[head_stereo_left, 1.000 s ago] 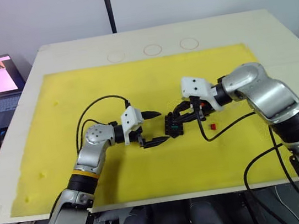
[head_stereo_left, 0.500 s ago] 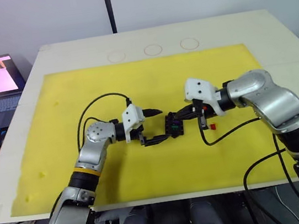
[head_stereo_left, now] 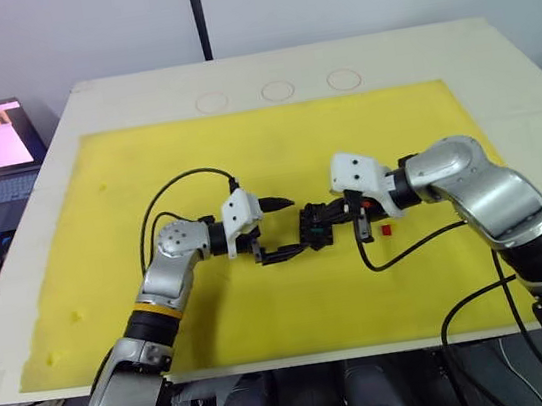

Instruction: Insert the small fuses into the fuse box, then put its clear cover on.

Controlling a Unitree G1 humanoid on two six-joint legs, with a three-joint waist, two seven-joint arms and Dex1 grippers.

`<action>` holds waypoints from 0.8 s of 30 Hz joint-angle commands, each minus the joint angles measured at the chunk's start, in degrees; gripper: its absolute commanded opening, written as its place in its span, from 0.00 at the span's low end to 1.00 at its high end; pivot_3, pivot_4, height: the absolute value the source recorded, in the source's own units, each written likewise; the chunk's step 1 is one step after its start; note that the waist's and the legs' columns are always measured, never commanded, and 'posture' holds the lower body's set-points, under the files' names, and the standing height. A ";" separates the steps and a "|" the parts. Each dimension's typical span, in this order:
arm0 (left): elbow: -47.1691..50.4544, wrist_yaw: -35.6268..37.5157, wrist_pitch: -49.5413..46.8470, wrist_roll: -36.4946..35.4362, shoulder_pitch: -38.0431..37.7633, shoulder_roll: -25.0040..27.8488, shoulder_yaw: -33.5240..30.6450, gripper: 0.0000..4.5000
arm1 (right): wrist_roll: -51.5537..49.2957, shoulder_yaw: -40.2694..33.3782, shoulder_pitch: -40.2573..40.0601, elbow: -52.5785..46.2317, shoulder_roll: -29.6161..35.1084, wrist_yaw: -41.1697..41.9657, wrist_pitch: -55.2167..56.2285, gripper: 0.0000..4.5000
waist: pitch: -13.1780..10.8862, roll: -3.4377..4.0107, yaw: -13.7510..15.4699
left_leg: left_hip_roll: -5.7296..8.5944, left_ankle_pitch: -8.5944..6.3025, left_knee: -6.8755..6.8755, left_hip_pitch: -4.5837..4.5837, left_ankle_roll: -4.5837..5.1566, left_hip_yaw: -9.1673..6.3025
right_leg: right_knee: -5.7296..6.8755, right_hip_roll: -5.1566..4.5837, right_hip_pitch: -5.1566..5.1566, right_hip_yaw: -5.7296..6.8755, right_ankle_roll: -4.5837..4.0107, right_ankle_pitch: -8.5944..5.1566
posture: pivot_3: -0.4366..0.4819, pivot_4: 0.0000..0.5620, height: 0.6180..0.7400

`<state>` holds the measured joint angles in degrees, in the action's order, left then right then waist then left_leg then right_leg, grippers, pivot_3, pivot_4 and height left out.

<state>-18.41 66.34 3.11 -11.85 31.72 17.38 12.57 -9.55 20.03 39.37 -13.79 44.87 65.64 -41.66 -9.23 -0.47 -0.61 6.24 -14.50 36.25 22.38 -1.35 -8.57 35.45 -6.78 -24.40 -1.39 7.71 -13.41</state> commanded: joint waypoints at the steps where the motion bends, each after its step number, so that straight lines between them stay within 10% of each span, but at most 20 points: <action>1: 1.55 -0.01 0.08 -0.16 0.41 0.10 0.02 1.00 | 1.74 2.11 -0.97 0.95 -0.19 -0.37 0.97 0.01 | 0.01 0.00 0.00 | 0.00 0.00 0.00 -0.01 0.00 0.00 | 0.00 0.00 0.00 0.00 0.00 0.00 | 0.48 0.27 1.00; 14: 3.07 0.09 -0.99 -0.24 -0.58 0.84 0.13 1.00 | 3.97 3.68 -3.25 4.06 -0.38 -1.31 2.09 0.01 | 0.60 -0.18 0.07 | 0.00 0.00 0.01 -0.09 0.00 -0.02 | 0.01 0.00 0.11 0.00 0.00 0.00 | 0.48 0.27 1.00; 24: 10.08 4.55 -10.96 -9.11 0.61 8.48 -6.71 1.00 | -11.10 -20.19 -5.47 -4.84 -2.99 -7.26 -0.99 0.05 | 0.64 -0.16 -0.09 | -0.01 0.00 -0.02 -0.03 0.01 -0.08 | 0.04 0.01 0.00 -0.01 0.00 0.00 | 0.48 0.27 1.00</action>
<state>-10.79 69.65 -6.52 -18.82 31.36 23.69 8.56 -17.83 5.38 33.92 -14.87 41.27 59.60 -41.94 -8.59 -0.63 -0.70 6.23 -14.51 36.22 22.35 -1.35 -8.67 35.50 -6.76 -24.42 -1.40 7.70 -13.41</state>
